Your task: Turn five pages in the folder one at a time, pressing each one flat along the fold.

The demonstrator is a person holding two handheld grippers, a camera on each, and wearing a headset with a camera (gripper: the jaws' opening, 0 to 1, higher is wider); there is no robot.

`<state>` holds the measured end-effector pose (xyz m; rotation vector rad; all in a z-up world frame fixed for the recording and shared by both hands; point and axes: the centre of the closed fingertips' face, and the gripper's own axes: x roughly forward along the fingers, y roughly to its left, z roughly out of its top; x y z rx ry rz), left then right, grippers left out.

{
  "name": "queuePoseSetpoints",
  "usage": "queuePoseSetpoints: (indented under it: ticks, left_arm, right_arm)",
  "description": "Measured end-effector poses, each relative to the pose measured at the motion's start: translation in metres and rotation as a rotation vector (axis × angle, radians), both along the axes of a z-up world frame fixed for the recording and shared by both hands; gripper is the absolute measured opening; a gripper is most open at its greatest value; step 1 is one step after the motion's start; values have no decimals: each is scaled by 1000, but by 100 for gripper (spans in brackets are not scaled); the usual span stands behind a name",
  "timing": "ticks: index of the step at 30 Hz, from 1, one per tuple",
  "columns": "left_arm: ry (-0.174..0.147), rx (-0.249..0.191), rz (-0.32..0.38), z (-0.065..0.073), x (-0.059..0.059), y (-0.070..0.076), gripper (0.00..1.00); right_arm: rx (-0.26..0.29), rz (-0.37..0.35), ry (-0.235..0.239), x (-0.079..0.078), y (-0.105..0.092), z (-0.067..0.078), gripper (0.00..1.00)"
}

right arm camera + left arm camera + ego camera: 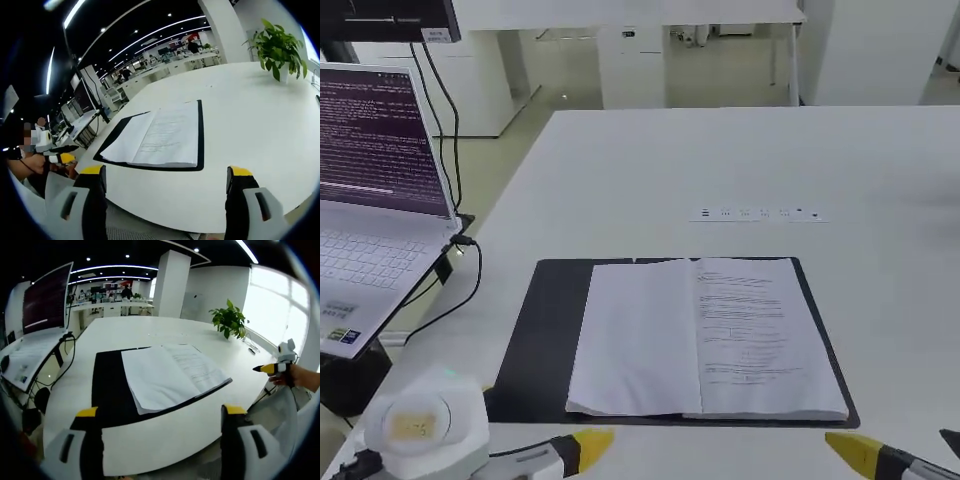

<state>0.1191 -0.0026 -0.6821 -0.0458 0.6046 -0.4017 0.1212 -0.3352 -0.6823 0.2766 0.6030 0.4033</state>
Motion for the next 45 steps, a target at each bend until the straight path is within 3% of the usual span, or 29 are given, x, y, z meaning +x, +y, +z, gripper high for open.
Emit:
queuePoseSetpoints:
  ticks: [6, 11, 13, 15, 21, 31, 45]
  left_arm:
    - [-3, 1, -2, 2, 4, -6, 99]
    - [-1, 5, -26, 2, 9, -18, 99]
    - [-3, 31, -53, 1, 11, -24, 99]
    - [-5, 19, -64, 1, 15, -32, 99]
    - [-9, 25, -138, -6, 30, -64, 97]
    - [-24, 15, -280, -16, 59, -136, 90]
    - [-60, 9, -388, -36, 102, -225, 75]
  right_arm:
    - [-5, 15, -2, 2, 3, 0, 100]
    - [-8, 34, 10, -3, 3, -4, 100]
    - [-4, 37, 10, -4, 3, -5, 100]
    - [1, 33, 11, -5, 1, -6, 100]
    - [24, 21, 13, -7, -3, -6, 100]
    - [53, -16, -1, -5, -6, -2, 100]
    - [74, -43, -5, -5, -7, -1, 98]
